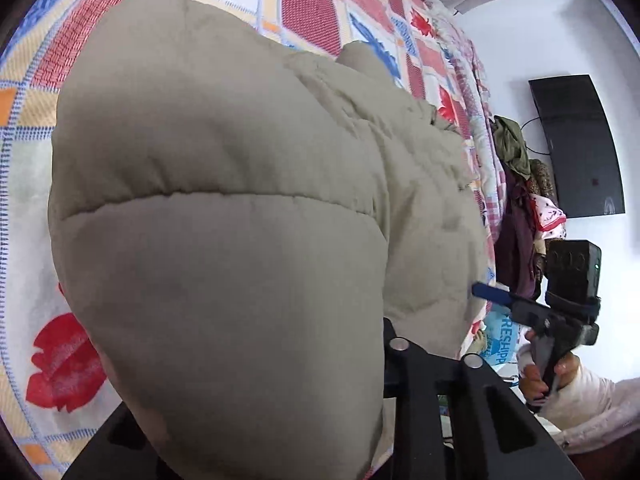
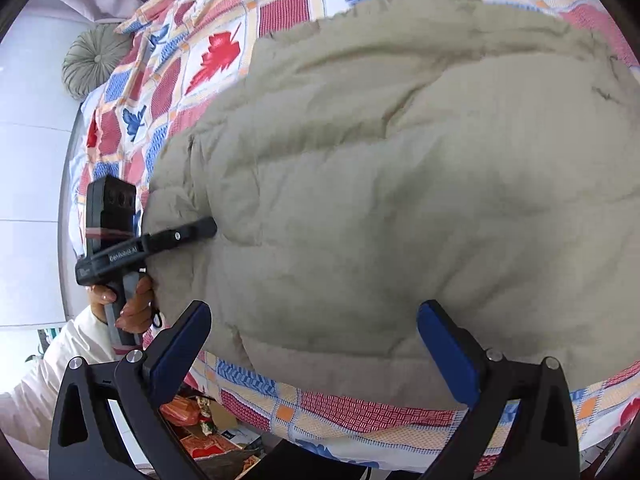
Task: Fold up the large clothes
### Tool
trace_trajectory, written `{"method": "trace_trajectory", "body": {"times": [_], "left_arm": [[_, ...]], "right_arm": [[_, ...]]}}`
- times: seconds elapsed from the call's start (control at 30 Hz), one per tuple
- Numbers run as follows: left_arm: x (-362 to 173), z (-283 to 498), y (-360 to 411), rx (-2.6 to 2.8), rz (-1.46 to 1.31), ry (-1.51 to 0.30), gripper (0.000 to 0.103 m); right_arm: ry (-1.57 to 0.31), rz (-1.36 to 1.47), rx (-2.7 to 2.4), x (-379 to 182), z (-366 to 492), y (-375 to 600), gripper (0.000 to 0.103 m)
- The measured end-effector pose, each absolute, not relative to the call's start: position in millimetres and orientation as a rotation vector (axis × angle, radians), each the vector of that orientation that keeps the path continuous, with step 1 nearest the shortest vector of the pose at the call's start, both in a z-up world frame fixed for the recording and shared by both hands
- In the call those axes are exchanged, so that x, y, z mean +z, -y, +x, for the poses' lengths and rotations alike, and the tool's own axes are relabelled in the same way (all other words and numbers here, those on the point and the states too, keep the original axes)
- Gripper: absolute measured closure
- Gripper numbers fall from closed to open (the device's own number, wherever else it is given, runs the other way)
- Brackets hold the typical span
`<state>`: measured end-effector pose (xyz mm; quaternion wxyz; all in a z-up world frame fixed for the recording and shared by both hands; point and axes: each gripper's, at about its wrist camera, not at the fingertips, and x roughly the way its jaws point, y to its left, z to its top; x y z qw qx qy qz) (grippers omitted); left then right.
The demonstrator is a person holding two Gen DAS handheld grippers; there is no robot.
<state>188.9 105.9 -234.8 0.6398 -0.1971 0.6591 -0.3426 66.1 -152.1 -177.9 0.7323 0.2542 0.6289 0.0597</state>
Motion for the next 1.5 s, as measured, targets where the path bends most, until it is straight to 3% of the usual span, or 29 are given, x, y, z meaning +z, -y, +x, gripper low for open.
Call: {"method": "trace_trajectory", "body": {"times": [0.07,0.13,0.2,0.23,0.33,0.6,0.9,1.1,1.27,1.33,1.4,1.5], "left_arm": [[-224.1,186.4,-108.0,-0.784,-0.458,-1.496,0.075],[-210.6,184.3,-106.0,-0.784,-0.465,-1.490,0.075],[-194.0,180.9,-102.1,-0.791,-0.465,-1.477,0.075],[-184.0,178.5,-98.6,-0.796,-0.461,-1.470,0.075],[-153.4,173.0,-84.3,-0.813,-0.437,-1.452,0.075],[-85.6,157.7,-7.5,-0.810,-0.353,-1.436,0.075],[-63.1,145.8,91.6,-0.742,-0.252,-1.458,0.075],[-52.9,140.0,141.3,-0.736,-0.166,-1.475,0.074],[-65.9,141.2,189.3,-0.832,-0.136,-1.521,0.068],[-77.3,141.1,207.6,-0.894,-0.142,-1.540,0.060],[-92.0,139.2,227.3,-0.972,-0.200,-1.563,0.039],[-118.2,138.3,249.0,-1.098,-0.276,-1.580,0.039]], "right_arm": [[-1.336,0.541,0.102,-170.2,69.4,159.6,0.001],[-1.291,0.521,0.063,-165.6,72.6,167.3,0.014],[-1.285,0.503,0.024,-169.3,78.4,173.0,0.078],[-1.281,0.497,0.007,-173.4,81.6,176.1,0.084],[-1.237,0.488,-0.001,-185.2,93.5,184.9,0.088],[-1.189,0.537,-0.013,-222.8,138.3,207.4,0.089],[-1.221,0.731,0.030,-259.1,154.2,235.8,0.099],[-1.246,0.910,0.120,-259.3,154.9,263.0,0.099],[-1.172,0.839,0.049,-213.5,118.6,311.1,0.094],[-1.138,0.834,-0.013,-198.5,93.0,335.6,0.094],[-1.104,0.871,-0.055,-190.3,65.6,358.4,0.094],[-1.068,0.924,-0.110,-188.2,28.2,385.6,0.094]]}}
